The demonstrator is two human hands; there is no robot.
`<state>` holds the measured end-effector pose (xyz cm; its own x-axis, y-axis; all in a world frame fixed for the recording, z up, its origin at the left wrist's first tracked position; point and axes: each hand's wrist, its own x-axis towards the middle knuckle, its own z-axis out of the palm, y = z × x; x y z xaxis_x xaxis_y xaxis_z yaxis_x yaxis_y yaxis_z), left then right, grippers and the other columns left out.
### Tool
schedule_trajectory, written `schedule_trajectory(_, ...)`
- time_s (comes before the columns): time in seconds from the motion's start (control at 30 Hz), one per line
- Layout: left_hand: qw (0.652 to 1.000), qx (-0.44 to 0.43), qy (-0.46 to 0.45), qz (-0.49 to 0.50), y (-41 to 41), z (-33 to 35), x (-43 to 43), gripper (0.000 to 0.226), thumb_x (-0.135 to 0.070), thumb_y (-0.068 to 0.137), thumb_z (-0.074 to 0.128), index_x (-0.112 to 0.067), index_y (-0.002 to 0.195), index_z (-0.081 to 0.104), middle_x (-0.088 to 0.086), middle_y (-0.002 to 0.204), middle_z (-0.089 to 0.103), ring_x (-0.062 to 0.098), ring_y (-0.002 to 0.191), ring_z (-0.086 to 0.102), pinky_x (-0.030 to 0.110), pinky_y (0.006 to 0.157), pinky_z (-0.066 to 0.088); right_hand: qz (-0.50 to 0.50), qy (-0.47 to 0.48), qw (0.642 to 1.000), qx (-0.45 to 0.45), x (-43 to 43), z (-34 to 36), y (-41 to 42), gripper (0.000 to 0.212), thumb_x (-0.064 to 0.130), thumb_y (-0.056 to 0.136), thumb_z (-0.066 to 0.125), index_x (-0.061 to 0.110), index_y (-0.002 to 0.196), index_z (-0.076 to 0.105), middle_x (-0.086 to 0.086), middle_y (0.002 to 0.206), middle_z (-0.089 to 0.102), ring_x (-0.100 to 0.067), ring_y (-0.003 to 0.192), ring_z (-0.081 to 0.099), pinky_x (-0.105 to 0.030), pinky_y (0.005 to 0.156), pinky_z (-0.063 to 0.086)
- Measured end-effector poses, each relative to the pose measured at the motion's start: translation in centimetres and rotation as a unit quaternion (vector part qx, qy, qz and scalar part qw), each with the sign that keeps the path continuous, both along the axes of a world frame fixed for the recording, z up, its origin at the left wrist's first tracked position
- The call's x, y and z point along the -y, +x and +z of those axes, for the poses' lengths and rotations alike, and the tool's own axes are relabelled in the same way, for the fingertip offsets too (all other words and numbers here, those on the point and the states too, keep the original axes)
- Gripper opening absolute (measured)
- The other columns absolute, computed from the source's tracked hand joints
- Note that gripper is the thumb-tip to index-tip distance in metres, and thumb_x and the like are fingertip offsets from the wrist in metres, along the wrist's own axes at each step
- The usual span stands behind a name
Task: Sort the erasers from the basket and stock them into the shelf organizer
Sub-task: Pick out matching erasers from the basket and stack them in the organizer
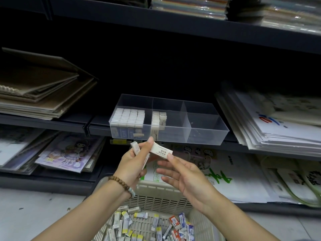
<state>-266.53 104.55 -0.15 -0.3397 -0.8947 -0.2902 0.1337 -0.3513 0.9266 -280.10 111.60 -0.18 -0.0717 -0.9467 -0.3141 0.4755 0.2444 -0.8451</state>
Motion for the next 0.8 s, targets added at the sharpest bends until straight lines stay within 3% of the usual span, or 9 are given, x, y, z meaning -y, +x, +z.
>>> schedule_trajectory(0.1, 1.000, 0.016, -0.017, -0.004, 0.1, 0.2, -0.1, 0.050, -0.067, 0.056, 0.065, -0.025, 0.081, 0.074, 0.002, 0.069, 0.055, 0.005, 0.039, 0.031, 0.015, 0.034, 0.027, -0.019, -0.012, 0.999, 0.024, 0.2, 0.4, -0.2, 0.041, 0.028, 0.072, 0.070, 0.009, 0.108, 0.069, -0.011, 0.102, 0.072, -0.017, 0.090, 0.071, -0.019, 0.067, 0.055)
schedule_trajectory(0.2, 0.999, 0.038, -0.032, -0.008, 0.3, 0.7, -0.1, 0.054, -0.070, 0.055, 0.063, -0.025, 0.085, 0.073, 0.006, 0.067, 0.054, 0.009, 0.043, 0.038, 0.016, 0.035, 0.029, -0.020, -0.039, 0.999, -0.008, 0.6, 1.2, -0.6, 0.042, 0.026, 0.075, 0.068, 0.007, 0.113, 0.065, -0.009, 0.104, 0.072, -0.016, 0.094, 0.070, -0.017, 0.069, 0.055)
schedule_trajectory(0.27, 0.999, 0.033, -0.034, -0.012, 0.4, 1.3, -0.1, 0.052, -0.069, 0.055, 0.064, -0.027, 0.084, 0.074, 0.010, 0.076, 0.063, 0.016, 0.058, 0.051, 0.016, 0.034, 0.029, -0.003, -0.062, 0.995, -0.076, 1.1, 2.3, -1.1, 0.040, 0.028, 0.077, 0.066, 0.008, 0.112, 0.065, -0.006, 0.104, 0.073, -0.016, 0.095, 0.070, -0.016, 0.070, 0.054)
schedule_trajectory(0.37, 0.999, 0.029, -0.042, -0.017, 0.6, 2.1, 0.3, 0.060, -0.068, 0.051, 0.061, -0.027, 0.094, 0.072, -0.001, 0.088, 0.074, 0.005, 0.064, 0.066, 0.014, 0.033, 0.030, 0.034, -0.097, 0.971, -0.218, 2.8, 4.9, -2.7, 0.034, 0.029, 0.082, 0.064, 0.011, 0.110, 0.066, -0.002, 0.101, 0.073, -0.014, 0.094, 0.070, -0.017, 0.072, 0.054)
schedule_trajectory(0.43, 0.999, 0.020, -0.044, -0.019, 1.0, 2.4, 0.8, 0.060, -0.068, 0.054, 0.060, -0.029, 0.098, 0.070, -0.013, 0.096, 0.073, 0.002, 0.072, 0.068, 0.013, 0.033, 0.030, 0.040, -0.131, 0.939, -0.315, 4.7, 7.3, -4.3, 0.021, 0.024, 0.084, 0.065, 0.013, 0.102, 0.069, -0.003, 0.094, 0.075, -0.014, 0.088, 0.071, -0.017, 0.069, 0.055)
schedule_trajectory(0.5, 1.000, -0.003, -0.027, -0.008, 1.6, 2.6, 1.3, 0.057, -0.065, 0.055, 0.061, -0.029, 0.098, 0.070, -0.014, 0.097, 0.073, 0.003, 0.070, 0.067, 0.013, 0.032, 0.030, 0.042, -0.156, 0.886, -0.435, 6.9, 9.7, -6.2, 0.013, 0.021, 0.084, 0.067, 0.015, 0.095, 0.069, -0.003, 0.086, 0.074, -0.011, 0.079, 0.071, -0.017, 0.064, 0.055)
schedule_trajectory(0.6, 1.000, -0.022, -0.012, 0.018, 2.3, 2.6, 2.3, 0.052, -0.064, 0.054, 0.064, -0.028, 0.091, 0.074, -0.010, 0.093, 0.074, 0.001, 0.063, 0.064, 0.013, 0.031, 0.030, 0.106, -0.145, 0.791, -0.584, 10.1, 11.6, -8.2, 0.022, 0.024, 0.085, 0.067, 0.009, 0.100, 0.067, -0.006, 0.084, 0.071, -0.012, 0.076, 0.069, -0.018, 0.064, 0.056)
schedule_trajectory(0.67, 0.999, -0.030, -0.015, 0.024, 2.5, 2.6, 2.9, 0.048, -0.064, 0.056, 0.064, -0.030, 0.087, 0.075, -0.009, 0.093, 0.074, 0.000, 0.060, 0.062, 0.013, 0.031, 0.030, 0.166, -0.119, 0.751, -0.628, 11.7, 11.4, -8.3, 0.025, 0.026, 0.085, 0.067, 0.009, 0.102, 0.066, -0.005, 0.084, 0.070, -0.013, 0.075, 0.068, -0.018, 0.064, 0.055)
schedule_trajectory(0.8, 0.999, -0.043, -0.018, 0.025, 2.8, 2.5, 3.5, 0.044, -0.063, 0.058, 0.064, -0.032, 0.087, 0.076, -0.005, 0.095, 0.073, 0.001, 0.058, 0.058, 0.013, 0.031, 0.029, 0.233, -0.089, 0.704, -0.665, 13.6, 9.5, -6.7, 0.027, 0.025, 0.086, 0.067, 0.007, 0.106, 0.062, -0.004, 0.083, 0.067, -0.012, 0.070, 0.065, -0.022, 0.063, 0.055)
